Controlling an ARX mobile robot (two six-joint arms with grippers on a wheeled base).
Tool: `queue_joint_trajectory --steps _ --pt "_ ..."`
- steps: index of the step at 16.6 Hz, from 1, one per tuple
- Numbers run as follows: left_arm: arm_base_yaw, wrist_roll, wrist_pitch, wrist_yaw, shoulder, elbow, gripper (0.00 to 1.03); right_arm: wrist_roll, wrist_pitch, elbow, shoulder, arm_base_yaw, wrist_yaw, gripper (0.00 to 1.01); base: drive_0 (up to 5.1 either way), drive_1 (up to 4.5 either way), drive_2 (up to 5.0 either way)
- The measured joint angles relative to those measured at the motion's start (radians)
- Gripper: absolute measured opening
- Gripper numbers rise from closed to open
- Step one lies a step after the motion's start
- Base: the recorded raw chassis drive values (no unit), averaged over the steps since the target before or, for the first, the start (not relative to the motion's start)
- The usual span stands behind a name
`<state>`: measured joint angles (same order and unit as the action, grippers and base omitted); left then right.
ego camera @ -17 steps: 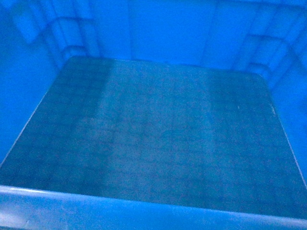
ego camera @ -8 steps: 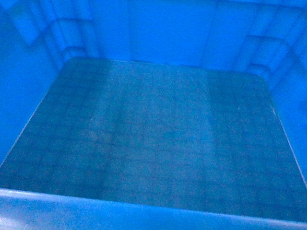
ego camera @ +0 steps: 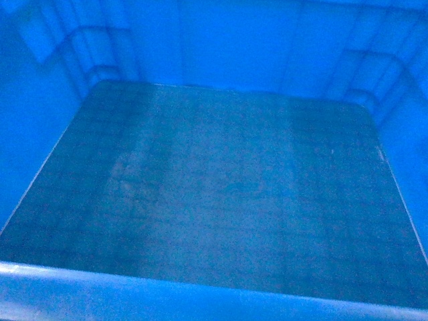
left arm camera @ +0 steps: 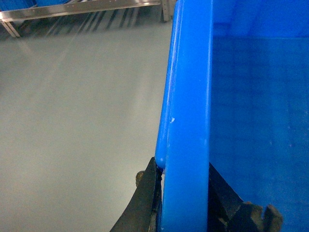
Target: Place box next to blue box on left shelf
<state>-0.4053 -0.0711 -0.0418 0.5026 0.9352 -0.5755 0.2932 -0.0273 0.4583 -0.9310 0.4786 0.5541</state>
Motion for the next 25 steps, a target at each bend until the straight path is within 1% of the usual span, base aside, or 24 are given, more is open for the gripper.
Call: queue_joint_trajectory --steps 25 --pt "0.0 0.0 0.004 -0.001 0.001 0.0 0.16 -0.002 0.003 0.0 0.001 0.0 0.001 0.11 0.0 4.22 -4.3"
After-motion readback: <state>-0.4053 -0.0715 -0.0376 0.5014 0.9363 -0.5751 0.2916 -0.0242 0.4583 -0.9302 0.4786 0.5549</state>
